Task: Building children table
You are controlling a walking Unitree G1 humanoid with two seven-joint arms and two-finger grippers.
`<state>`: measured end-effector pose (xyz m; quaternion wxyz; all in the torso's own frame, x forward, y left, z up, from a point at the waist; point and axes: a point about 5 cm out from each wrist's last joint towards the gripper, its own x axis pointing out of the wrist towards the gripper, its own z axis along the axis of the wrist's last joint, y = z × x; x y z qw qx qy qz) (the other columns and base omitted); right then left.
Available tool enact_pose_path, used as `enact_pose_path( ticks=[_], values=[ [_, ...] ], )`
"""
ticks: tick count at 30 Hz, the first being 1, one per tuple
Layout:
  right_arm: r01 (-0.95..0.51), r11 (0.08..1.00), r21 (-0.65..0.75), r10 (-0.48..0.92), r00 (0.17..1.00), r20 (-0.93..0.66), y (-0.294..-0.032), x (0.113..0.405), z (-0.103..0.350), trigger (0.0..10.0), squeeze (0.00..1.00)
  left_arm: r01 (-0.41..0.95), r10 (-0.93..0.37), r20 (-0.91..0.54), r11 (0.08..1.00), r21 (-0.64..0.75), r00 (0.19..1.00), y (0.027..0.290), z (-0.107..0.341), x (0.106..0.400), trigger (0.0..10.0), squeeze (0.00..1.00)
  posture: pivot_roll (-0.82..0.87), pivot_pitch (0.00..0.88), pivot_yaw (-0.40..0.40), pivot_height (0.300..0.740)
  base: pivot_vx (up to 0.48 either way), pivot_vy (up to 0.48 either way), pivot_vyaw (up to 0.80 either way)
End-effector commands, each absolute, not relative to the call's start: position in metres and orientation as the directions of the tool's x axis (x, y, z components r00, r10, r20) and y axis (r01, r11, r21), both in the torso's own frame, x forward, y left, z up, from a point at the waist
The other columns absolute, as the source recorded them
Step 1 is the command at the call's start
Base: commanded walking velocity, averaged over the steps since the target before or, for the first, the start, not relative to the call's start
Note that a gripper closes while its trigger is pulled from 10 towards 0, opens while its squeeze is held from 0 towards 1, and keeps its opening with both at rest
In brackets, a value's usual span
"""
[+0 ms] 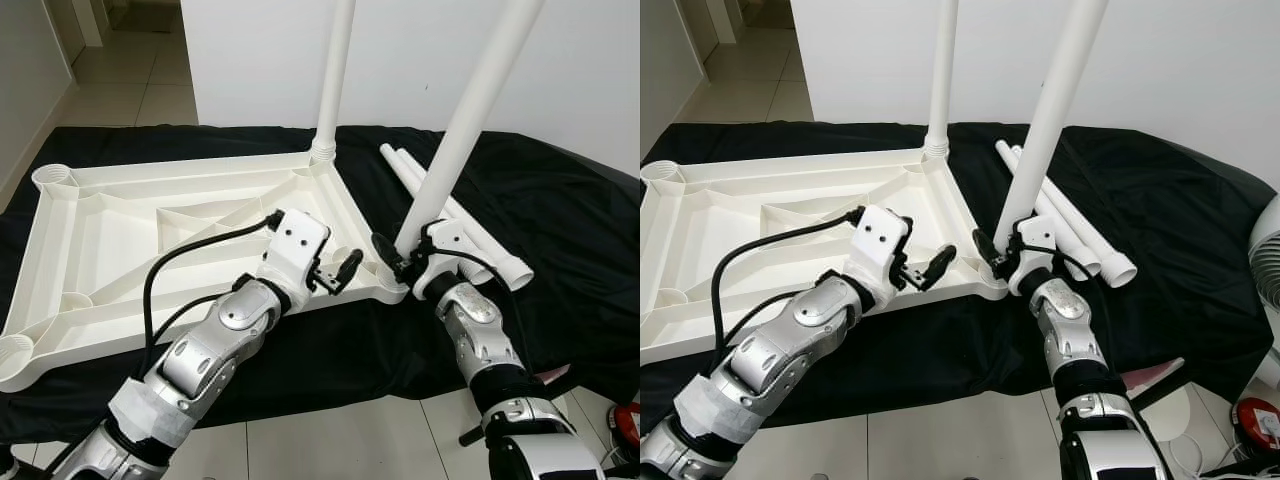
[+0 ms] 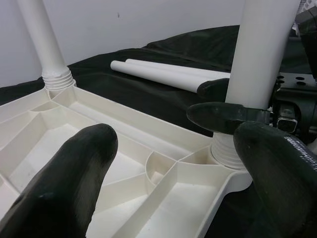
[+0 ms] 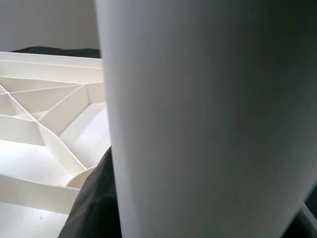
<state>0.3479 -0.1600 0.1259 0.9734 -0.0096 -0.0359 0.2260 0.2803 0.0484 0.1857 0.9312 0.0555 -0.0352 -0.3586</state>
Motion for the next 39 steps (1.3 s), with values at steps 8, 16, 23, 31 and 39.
enact_pose_path(
  ticks=[8,16,23,31,39],
  values=[
    [-0.381,0.924,0.018,0.381,0.919,-0.098,-0.155,0.335,0.087,10.0,0.0,0.826,-0.832,-0.018,0.547,0.133,0.554,0.038,0.184,0.268,10.0,0.0,0.08,0.083,-0.056,0.74,0.0,0.0,0.0],
    [-0.238,0.966,0.097,0.239,0.971,-0.004,-0.143,0.337,0.099,10.0,0.0,0.832,-0.837,-0.015,0.541,0.125,0.547,0.036,0.184,0.266,10.0,0.0,0.08,0.08,-0.065,0.74,0.0,0.0,0.0],
    [-0.014,0.993,0.12,0.01,0.999,0.037,-0.132,0.339,0.112,10.0,0.0,0.838,-0.843,-0.017,0.532,0.12,0.538,0.034,0.183,0.264,10.0,0.0,0.08,0.074,-0.071,0.74,0.0,0.0,0.0],
    [0.123,0.979,0.162,-0.128,0.992,0.02,-0.11,0.34,0.124,10.0,0.0,0.85,-0.854,-0.014,0.515,0.115,0.519,0.032,0.182,0.265,10.0,0.0,0.07,0.05,-0.082,0.74,0.0,0.0,0.0],
    [0.193,0.966,0.174,-0.198,0.98,0.011,-0.115,0.341,0.127,10.0,0.0,0.857,-0.861,-0.019,0.504,0.104,0.509,0.034,0.176,0.266,10.0,0.0,0.05,0.036,-0.084,0.74,0.0,0.0,0.0]
  ],
)
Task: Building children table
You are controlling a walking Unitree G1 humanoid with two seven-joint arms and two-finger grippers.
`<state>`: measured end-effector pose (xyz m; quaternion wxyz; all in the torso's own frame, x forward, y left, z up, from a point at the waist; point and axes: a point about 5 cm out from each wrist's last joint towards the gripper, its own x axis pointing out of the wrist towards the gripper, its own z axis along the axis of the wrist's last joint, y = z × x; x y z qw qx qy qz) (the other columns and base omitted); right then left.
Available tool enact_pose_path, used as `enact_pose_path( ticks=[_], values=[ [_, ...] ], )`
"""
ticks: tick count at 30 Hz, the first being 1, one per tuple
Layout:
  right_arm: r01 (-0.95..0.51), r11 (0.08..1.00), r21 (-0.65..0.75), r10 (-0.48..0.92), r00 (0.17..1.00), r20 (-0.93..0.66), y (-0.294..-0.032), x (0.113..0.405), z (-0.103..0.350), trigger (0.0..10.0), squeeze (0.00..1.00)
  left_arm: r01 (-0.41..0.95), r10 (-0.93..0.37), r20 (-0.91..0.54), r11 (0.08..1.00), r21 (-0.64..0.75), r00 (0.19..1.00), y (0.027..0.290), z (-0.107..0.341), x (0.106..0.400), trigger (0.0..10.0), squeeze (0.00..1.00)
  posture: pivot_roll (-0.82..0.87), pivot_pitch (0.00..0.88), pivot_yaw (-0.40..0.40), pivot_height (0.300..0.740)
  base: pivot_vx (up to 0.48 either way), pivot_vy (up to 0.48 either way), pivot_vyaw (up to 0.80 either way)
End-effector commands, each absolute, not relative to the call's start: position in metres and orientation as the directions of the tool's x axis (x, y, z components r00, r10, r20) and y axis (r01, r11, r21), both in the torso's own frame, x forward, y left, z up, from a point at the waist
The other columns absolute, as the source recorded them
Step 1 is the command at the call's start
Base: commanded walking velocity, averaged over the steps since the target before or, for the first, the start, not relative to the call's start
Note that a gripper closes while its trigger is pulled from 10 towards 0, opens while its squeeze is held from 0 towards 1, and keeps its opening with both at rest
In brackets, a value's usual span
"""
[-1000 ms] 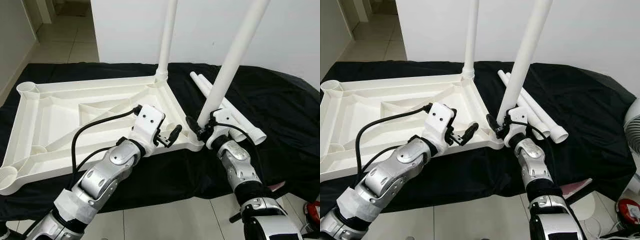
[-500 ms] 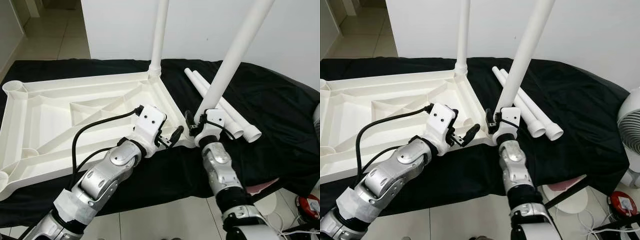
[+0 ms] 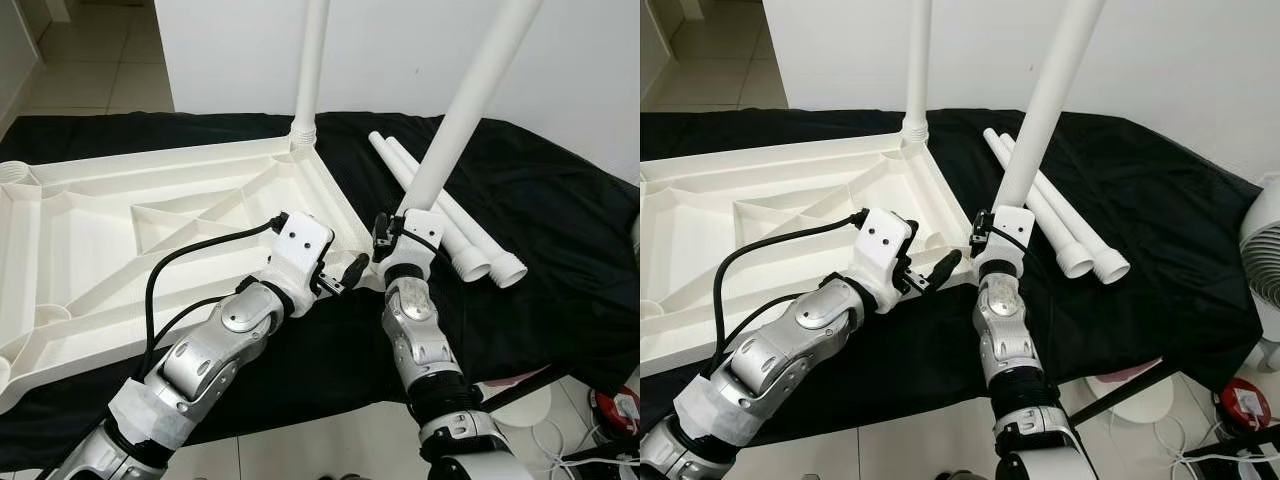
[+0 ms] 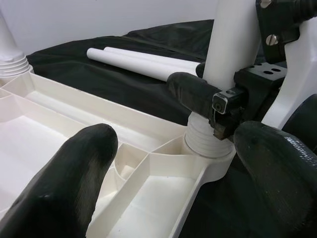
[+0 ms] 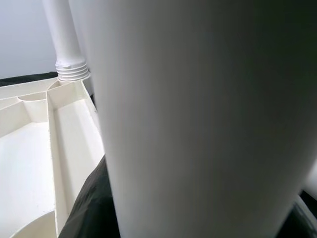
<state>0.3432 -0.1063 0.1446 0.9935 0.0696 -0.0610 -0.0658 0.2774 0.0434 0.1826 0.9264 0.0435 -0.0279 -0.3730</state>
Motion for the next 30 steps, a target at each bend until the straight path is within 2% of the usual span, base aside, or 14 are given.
enact_pose_path(
  ticks=[1,10,11,13,14,17,19,24,25,27,28,30],
  values=[
    [0.206,0.963,0.171,-0.212,0.977,0.014,-0.117,0.341,0.129,10.0,0.0,0.862,-0.865,-0.022,0.496,0.099,0.501,0.034,0.174,0.265,10.0,0.0,0.04,0.035,-0.079,0.74,0.0,0.0,0.0],
    [0.188,0.971,0.15,-0.2,0.977,0.072,-0.117,0.341,0.138,10.0,0.0,0.868,-0.869,-0.022,0.49,0.082,0.494,0.033,0.173,0.266,10.0,0.0,0.04,0.034,-0.06,0.74,0.0,0.0,0.0],
    [0.176,0.971,0.159,-0.19,0.978,0.079,-0.118,0.34,0.139,10.0,0.83,0.864,-0.866,-0.023,0.496,0.085,0.499,0.034,0.174,0.267,10.0,0.0,0.04,0.034,-0.06,0.74,0.0,0.0,0.0],
    [0.176,0.971,0.159,-0.19,0.978,0.079,-0.118,0.34,0.139,10.0,0.83,0.864,-0.866,-0.023,0.496,0.085,0.499,0.034,0.174,0.267,10.0,0.0,0.04,0.034,-0.06,0.74,0.0,0.0,0.0],
    [0.17,0.971,0.168,-0.188,0.977,0.099,-0.12,0.339,0.141,10.0,1.0,0.861,-0.863,-0.025,0.502,0.087,0.505,0.036,0.174,0.268,10.0,0.0,0.04,0.037,-0.056,0.74,0.0,0.0,0.0],
    [0.17,0.971,0.168,-0.194,0.971,0.141,-0.124,0.337,0.145,10.0,1.0,0.857,-0.859,-0.025,0.507,0.09,0.511,0.038,0.175,0.269,10.0,0.0,0.04,0.044,-0.055,0.74,0.0,0.0,0.0],
    [0.135,0.975,0.174,-0.176,0.954,0.244,-0.134,0.332,0.157,10.0,1.0,0.854,-0.856,-0.021,0.512,0.091,0.516,0.039,0.177,0.27,10.0,0.0,0.04,0.049,-0.054,0.74,0.0,0.0,0.0],
    [0.087,0.985,0.151,-0.128,0.95,0.285,-0.148,0.329,0.161,10.0,1.0,0.854,-0.857,-0.014,0.512,0.088,0.515,0.037,0.178,0.269,10.0,0.0,0.03,0.05,-0.053,0.74,0.0,0.0,0.0],
    [0.056,0.988,0.142,-0.094,0.955,0.28,-0.154,0.329,0.161,10.0,0.45,0.856,-0.858,-0.014,0.51,0.086,0.513,0.036,0.178,0.268,10.0,0.0,0.03,0.05,-0.05,0.74,0.0,0.0,0.0],
    [0.056,0.988,0.142,-0.094,0.955,0.28,-0.154,0.329,0.161,10.0,0.45,0.856,-0.858,-0.014,0.51,0.086,0.513,0.036,0.178,0.268,10.0,0.0,0.03,0.05,-0.05,0.74,0.0,0.0,0.0],
    [0.004,0.992,0.129,-0.039,0.961,0.273,-0.158,0.329,0.16,10.0,0.0,0.857,-0.86,-0.014,0.508,0.086,0.511,0.036,0.178,0.268,10.0,0.0,0.03,0.051,-0.047,0.74,0.0,0.0,0.0],
    [-0.044,0.994,0.103,0.015,0.965,0.262,-0.164,0.33,0.159,10.0,0.0,0.858,-0.861,-0.014,0.506,0.086,0.509,0.036,0.178,0.268,10.0,0.0,0.02,0.052,-0.043,0.74,0.0,0.0,0.0]
  ],
)
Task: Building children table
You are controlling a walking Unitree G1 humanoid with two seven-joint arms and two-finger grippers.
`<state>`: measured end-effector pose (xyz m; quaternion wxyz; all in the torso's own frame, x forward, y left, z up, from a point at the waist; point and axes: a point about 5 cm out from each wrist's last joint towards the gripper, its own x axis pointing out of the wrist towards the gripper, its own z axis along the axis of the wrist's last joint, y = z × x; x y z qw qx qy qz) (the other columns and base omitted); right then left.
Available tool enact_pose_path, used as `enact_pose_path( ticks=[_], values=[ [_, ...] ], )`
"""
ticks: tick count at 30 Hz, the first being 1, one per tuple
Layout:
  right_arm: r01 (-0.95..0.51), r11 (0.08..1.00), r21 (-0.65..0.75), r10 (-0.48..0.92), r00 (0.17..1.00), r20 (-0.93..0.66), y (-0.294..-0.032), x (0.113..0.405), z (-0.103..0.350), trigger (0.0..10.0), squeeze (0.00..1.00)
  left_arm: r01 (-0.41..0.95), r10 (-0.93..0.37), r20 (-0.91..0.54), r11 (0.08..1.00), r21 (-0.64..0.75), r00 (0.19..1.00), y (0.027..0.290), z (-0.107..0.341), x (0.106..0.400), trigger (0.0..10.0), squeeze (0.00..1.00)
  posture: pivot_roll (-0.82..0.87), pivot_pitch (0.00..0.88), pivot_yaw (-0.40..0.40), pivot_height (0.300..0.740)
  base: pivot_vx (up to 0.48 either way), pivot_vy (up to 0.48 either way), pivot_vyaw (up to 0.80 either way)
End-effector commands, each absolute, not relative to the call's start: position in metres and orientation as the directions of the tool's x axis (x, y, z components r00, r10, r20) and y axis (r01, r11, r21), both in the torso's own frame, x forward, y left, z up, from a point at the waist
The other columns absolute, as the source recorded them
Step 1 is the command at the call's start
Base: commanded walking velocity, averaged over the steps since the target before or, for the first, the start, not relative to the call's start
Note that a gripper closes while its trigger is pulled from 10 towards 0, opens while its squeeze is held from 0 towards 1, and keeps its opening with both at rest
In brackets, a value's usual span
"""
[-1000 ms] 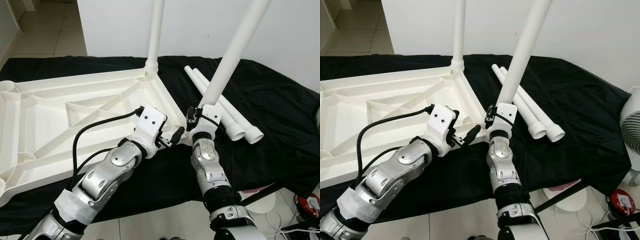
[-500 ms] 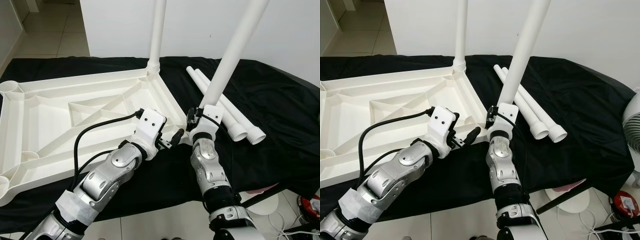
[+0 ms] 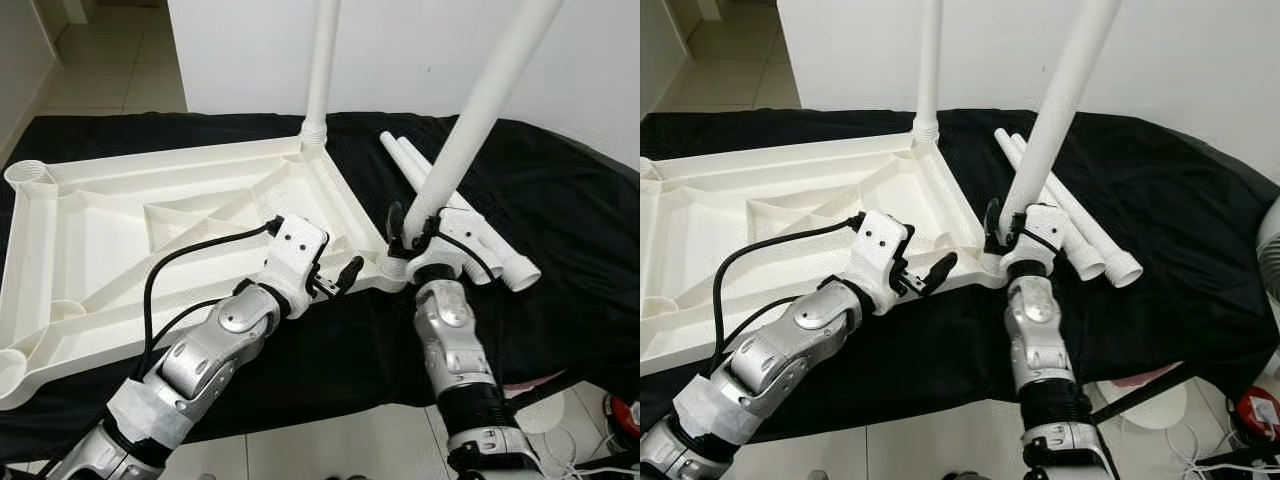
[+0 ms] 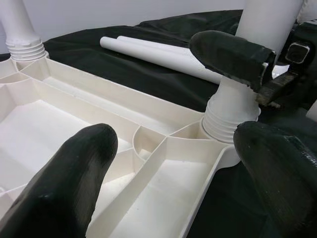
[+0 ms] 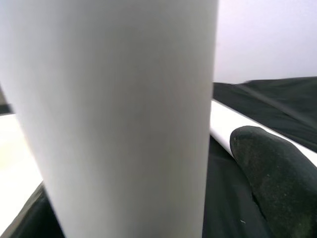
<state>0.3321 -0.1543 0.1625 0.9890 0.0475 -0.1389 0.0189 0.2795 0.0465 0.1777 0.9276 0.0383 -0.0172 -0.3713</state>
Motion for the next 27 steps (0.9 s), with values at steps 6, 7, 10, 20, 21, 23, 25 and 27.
enact_pose_path(
  ticks=[6,7,10,20,21,23,25,27],
  values=[
    [-0.266,0.964,-0.031,0.267,0.947,0.181,-0.182,0.331,0.151,10.0,0.0,0.862,-0.865,-0.014,0.499,0.089,0.502,0.036,0.18,0.269,10.0,0.0,0.02,0.053,-0.033,0.74,0.0,0.0,0.0],
    [-0.3,0.952,-0.064,0.307,0.937,0.168,-0.184,0.331,0.149,10.0,0.0,0.863,-0.866,-0.014,0.497,0.09,0.5,0.035,0.18,0.269,10.0,0.0,0.02,0.049,-0.028,0.74,0.0,0.0,0.0],
    [-0.369,0.926,-0.077,0.376,0.917,0.132,-0.186,0.331,0.144,10.0,0.0,0.865,-0.868,-0.013,0.494,0.09,0.497,0.035,0.181,0.269,10.0,0.0,0.02,0.049,-0.027,0.74,0.0,0.0,0.0],
    [-0.522,0.836,-0.168,0.535,0.844,0.04,-0.187,0.331,0.135,10.0,0.0,0.87,-0.872,-0.014,0.486,0.088,0.489,0.034,0.182,0.268,10.0,0.0,0.02,0.038,-0.011,0.74,0.0,0.0,0.0],
    [-0.538,0.822,-0.186,0.552,0.833,0.029,-0.188,0.333,0.135,10.0,0.0,0.871,-0.873,-0.014,0.484,0.088,0.487,0.034,0.182,0.268,10.0,0.0,0.02,0.036,-0.011,0.74,0.0,0.0,0.0],
    [-0.544,0.813,-0.209,0.56,0.828,0.022,-0.19,0.335,0.136,10.0,0.0,0.872,-0.875,-0.015,0.481,0.088,0.484,0.034,0.182,0.268,10.0,0.0,0.02,0.032,-0.009,0.74,0.0,0.0,0.0],
    [-0.547,0.805,-0.23,0.564,0.825,0.015,-0.192,0.337,0.138,10.0,0.0,0.873,-0.876,-0.016,0.479,0.088,0.482,0.034,0.182,0.268,10.0,0.0,0.02,0.031,-0.009,0.74,0.0,0.0,0.0],
    [-0.552,0.796,-0.248,0.572,0.82,0.01,-0.193,0.339,0.139,10.0,0.0,0.874,-0.877,-0.017,0.478,0.087,0.481,0.033,0.182,0.267,10.0,0.0,0.02,0.031,-0.009,0.74,0.0,0.0,0.0]
  ],
)
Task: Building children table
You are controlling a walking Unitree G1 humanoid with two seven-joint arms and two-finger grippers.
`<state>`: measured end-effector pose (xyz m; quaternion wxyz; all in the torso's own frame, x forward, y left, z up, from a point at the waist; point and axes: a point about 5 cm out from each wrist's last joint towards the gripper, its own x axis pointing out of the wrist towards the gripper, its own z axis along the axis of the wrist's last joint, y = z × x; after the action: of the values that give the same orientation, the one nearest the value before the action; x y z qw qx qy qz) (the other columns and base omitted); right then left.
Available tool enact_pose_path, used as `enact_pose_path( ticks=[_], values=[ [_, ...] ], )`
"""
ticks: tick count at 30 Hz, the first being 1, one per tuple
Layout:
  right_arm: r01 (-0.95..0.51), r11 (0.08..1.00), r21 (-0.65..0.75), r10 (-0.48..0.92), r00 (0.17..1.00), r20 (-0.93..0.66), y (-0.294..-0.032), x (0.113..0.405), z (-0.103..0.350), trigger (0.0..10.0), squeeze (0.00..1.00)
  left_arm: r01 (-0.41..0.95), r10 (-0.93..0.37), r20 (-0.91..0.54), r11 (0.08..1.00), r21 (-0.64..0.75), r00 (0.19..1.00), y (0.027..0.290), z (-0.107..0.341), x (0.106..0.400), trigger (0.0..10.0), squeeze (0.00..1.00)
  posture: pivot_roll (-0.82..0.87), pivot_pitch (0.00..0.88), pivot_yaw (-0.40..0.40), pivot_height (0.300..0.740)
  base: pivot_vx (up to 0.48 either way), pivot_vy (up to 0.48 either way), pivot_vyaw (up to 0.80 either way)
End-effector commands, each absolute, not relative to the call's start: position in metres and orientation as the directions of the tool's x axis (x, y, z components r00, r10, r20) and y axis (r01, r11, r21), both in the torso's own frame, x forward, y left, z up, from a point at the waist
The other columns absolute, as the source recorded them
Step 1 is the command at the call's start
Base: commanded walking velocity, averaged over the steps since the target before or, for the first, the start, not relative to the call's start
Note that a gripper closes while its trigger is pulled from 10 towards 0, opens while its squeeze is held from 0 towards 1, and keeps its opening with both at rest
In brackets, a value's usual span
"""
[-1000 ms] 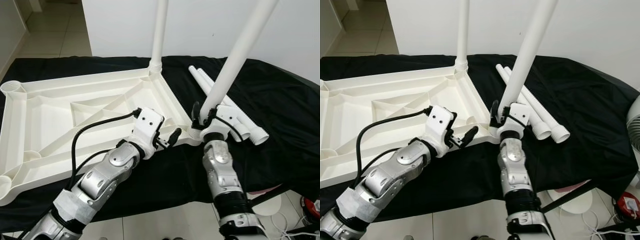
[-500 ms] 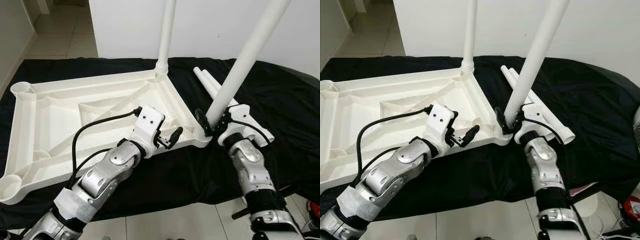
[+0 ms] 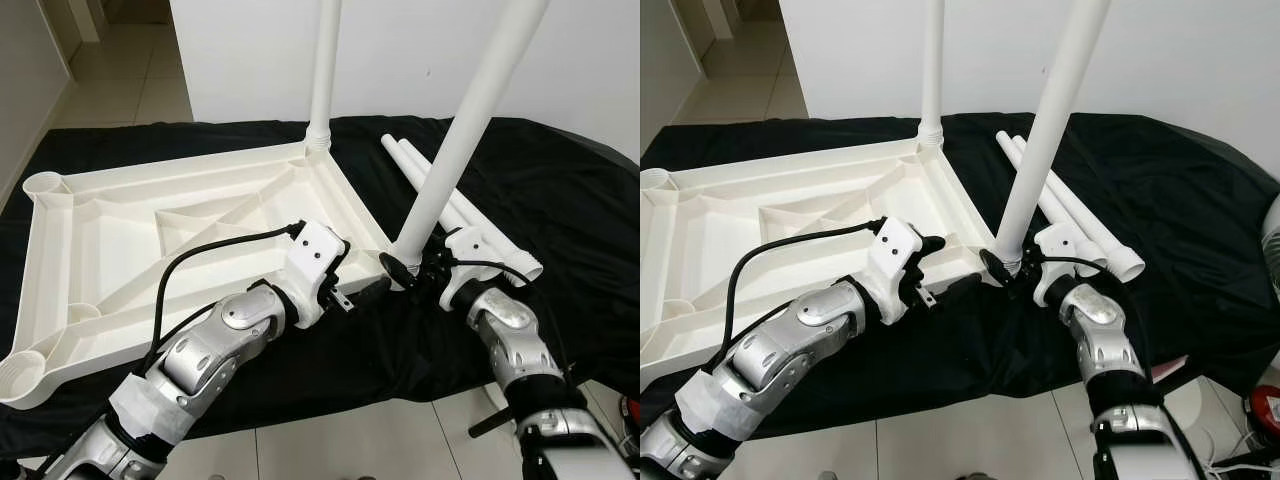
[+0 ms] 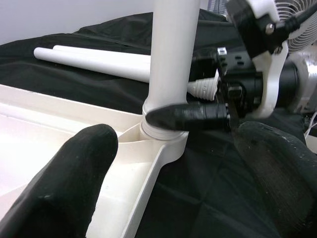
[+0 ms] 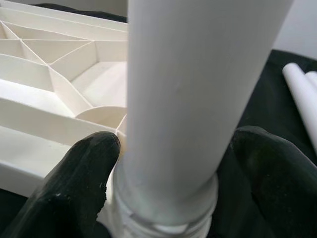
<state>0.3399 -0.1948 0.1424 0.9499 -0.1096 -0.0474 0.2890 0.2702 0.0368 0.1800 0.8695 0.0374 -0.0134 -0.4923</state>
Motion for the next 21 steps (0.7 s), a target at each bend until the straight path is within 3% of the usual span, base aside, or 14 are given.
enact_pose_path(
  ticks=[1,17,18,20,21],
  values=[
    [-0.559,0.788,-0.258,0.58,0.815,0.007,-0.193,0.34,0.14,10.0,0.0,0.875,-0.877,-0.017,0.477,0.087,0.48,0.033,0.182,0.267,10.0,0.0,0.02,0.031,-0.009,0.74,0.0,0.0,0.0],
    [-0.59,0.754,-0.289,0.611,0.791,-0.019,-0.185,0.352,0.141,10.0,0.0,0.896,-0.894,-0.068,0.439,0.064,0.443,0.03,0.172,0.263,10.0,0.0,0.02,0.029,-0.01,0.74,0.0,0.0,0.0],
    [-0.594,0.75,-0.29,0.617,0.787,-0.015,-0.18,0.355,0.142,9.0,0.0,0.896,-0.894,-0.068,0.439,0.065,0.442,0.03,0.172,0.263,10.0,0.0,0.03,0.031,-0.009,0.74,0.0,0.0,0.0],
    [-0.597,0.747,-0.291,0.622,0.783,-0.012,-0.178,0.357,0.143,9.0,0.0,0.897,-0.894,-0.068,0.438,0.065,0.442,0.03,0.172,0.263,10.0,0.0,0.03,0.031,-0.009,0.74,0.0,0.0,0.0],
    [-0.6,0.746,-0.289,0.624,0.781,-0.009,-0.175,0.359,0.144,4.8,0.0,0.896,-0.894,-0.067,0.438,0.066,0.442,0.029,0.172,0.263,10.0,0.0,0.03,0.031,-0.01,0.74,0.0,0.0,0.0]
  ],
)
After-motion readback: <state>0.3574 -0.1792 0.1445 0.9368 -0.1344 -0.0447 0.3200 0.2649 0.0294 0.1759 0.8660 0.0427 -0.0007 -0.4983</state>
